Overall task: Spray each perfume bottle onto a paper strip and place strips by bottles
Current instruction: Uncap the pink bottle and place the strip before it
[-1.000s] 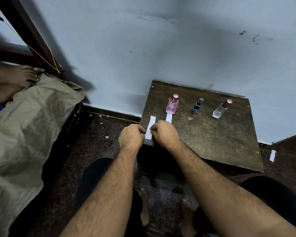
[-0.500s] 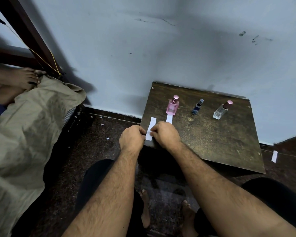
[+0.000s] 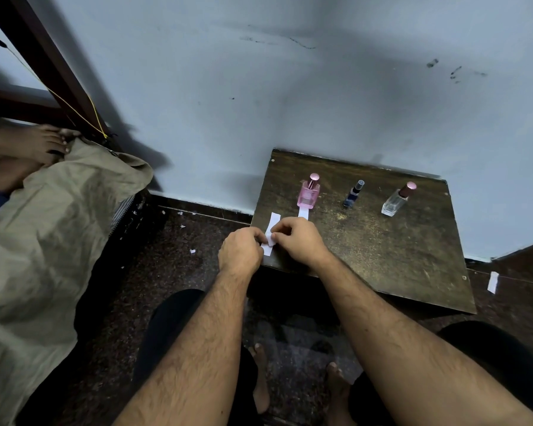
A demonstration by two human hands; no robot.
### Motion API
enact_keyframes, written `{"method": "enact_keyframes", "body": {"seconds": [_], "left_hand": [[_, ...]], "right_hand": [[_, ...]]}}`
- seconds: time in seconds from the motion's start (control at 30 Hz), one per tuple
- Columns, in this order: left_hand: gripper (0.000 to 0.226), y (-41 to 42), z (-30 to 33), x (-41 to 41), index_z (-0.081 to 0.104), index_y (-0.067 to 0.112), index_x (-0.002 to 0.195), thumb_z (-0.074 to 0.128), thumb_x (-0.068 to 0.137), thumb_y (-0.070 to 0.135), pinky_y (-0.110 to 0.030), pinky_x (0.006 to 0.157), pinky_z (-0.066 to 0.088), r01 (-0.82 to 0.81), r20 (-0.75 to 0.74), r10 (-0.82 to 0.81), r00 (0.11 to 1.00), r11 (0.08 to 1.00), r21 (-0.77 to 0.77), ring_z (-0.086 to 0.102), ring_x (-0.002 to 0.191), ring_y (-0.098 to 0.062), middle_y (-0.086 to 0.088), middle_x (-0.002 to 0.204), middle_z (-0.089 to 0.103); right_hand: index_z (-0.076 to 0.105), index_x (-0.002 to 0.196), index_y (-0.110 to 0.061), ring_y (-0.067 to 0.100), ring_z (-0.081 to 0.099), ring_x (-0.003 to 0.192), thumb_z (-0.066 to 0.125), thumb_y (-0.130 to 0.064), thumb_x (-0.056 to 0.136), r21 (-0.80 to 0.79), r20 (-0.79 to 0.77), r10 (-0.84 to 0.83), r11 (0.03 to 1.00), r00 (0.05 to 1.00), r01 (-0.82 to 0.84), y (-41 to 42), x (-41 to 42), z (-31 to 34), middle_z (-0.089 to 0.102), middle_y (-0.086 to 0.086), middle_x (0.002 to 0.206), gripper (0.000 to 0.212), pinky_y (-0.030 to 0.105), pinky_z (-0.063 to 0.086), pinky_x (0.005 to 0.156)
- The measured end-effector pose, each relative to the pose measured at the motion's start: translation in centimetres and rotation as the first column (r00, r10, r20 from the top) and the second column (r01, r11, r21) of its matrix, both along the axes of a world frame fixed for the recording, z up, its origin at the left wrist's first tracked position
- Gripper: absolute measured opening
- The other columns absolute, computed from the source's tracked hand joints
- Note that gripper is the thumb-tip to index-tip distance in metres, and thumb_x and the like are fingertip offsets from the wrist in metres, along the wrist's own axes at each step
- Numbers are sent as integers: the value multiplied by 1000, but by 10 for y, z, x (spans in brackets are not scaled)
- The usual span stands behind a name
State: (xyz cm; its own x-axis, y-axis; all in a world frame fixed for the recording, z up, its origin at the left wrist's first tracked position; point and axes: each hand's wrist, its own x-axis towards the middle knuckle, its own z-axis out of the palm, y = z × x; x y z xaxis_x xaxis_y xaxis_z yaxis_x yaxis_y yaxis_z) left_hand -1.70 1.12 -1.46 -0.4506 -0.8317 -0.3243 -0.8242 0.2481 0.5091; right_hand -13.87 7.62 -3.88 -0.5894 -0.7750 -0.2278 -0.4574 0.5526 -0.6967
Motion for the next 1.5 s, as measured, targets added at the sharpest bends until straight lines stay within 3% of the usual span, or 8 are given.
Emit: {"method": "enact_keyframes", "body": {"seconds": [0.17, 0.33, 0.47, 0.73, 0.97, 1.1, 1.3, 1.5], "left_hand": [[31, -1, -1, 0, 70, 36, 93, 55, 88, 9, -28, 71, 40, -9, -6, 9, 1000, 1000, 5, 51, 83, -14, 6, 100, 70], [31, -2, -3, 0, 68, 39, 84, 56, 88, 11, -28, 73, 43, -6, -6, 6, 1000, 1000, 21, 61, 93, -17, 8, 102, 70], [29, -2, -3, -1, 71, 37, 89, 57, 89, 12, -28, 72, 42, -5, 10, 5, 1000, 1000, 18, 61, 95, -17, 7, 102, 70], [30, -3, -4, -1, 68, 38, 80, 56, 87, 11, -29, 74, 46, 0, 16, -1, 1000, 1000, 20, 62, 97, -19, 6, 101, 70], [30, -2, -6, 0, 71, 39, 85, 56, 87, 13, -30, 76, 48, 11, 2, -11, 1000, 1000, 22, 63, 96, -18, 7, 100, 71], [33, -3, -7, 0, 72, 38, 90, 55, 87, 10, -29, 75, 45, 8, 7, -8, 1000, 1000, 24, 62, 97, -19, 7, 102, 71], [34, -3, -6, -1, 72, 38, 92, 57, 86, 9, -32, 80, 52, 5, 6, -6, 1000, 999, 34, 63, 96, -17, 9, 101, 71], [31, -3, -6, -1, 72, 37, 93, 56, 88, 12, -30, 77, 49, -14, -5, 14, 1000, 999, 40, 63, 96, -18, 7, 104, 71]], "right_hand": [[74, 96, -21, 8, 63, 83, 67, -14, 81, -80, 147, -21, 996, 989, 33, 2, 1, 1, 70, -9, 85, 18, 21, 47, 75], [76, 95, -17, 5, 62, 78, 61, -8, 80, -84, 202, -23, 996, 979, 40, 5, 0, 2, 72, -6, 88, 23, 18, 45, 69], [76, 90, -21, 7, 67, 88, 72, -16, 79, -86, 184, -25, 995, 983, 41, 5, -1, 0, 73, -10, 87, 13, 23, 51, 83], [73, 85, -21, 2, 55, 62, 73, -16, 81, -57, 151, -114, 991, 982, 124, 4, 1, -1, 64, -11, 68, 7, 20, 41, 63], [61, 68, -28, 2, 53, 59, 69, -13, 81, 14, 63, -111, 994, 992, 111, 2, 4, -3, 59, -13, 62, 21, 21, 39, 58], [69, 73, -25, 7, 57, 59, 66, -10, 82, 47, 43, -55, 998, 998, 53, 2, 6, 1, 64, -12, 66, 18, 27, 52, 68], [75, 105, -14, 12, 65, 97, 60, -4, 80, 127, 47, 131, 983, 990, -136, 5, 1, 11, 73, -2, 105, 31, 28, 51, 92], [74, 98, -17, 15, 62, 82, 71, -13, 74, 177, -84, 304, 942, 949, -286, 9, 4, 15, 69, -3, 86, 24, 30, 52, 75]]}}
